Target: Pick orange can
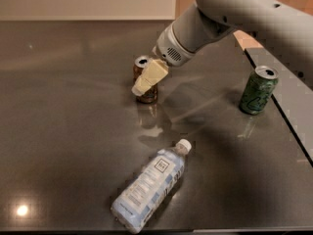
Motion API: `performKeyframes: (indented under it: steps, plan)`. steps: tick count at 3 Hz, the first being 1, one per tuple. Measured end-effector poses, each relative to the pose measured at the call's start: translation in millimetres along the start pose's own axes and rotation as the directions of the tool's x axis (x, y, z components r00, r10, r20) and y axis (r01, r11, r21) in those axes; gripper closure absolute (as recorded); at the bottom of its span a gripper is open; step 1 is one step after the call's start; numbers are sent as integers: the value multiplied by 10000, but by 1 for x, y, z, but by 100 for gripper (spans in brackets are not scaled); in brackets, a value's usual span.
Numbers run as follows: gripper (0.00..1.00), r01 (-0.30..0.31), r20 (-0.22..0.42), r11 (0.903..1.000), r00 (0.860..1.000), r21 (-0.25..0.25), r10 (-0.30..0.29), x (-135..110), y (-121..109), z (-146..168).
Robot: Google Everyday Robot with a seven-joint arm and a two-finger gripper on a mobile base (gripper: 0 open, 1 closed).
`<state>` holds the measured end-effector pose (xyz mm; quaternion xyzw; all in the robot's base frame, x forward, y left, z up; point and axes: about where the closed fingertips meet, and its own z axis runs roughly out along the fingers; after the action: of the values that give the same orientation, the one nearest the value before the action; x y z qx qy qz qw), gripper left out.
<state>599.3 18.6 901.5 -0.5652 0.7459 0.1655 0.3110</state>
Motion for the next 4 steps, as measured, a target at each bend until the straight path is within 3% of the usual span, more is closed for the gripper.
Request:
performKeyframes:
  steps: [1, 2, 3, 4]
  plan:
    - [38, -136, 186, 9999, 9997, 31, 136, -2, -5, 0]
    - [77, -205, 332, 9998, 9992, 47, 204, -4, -9, -4]
    - [100, 69, 241, 9996, 9997, -260, -62, -30, -8, -46]
    - [100, 219, 195, 9990, 9996, -396, -211, -41, -7, -64]
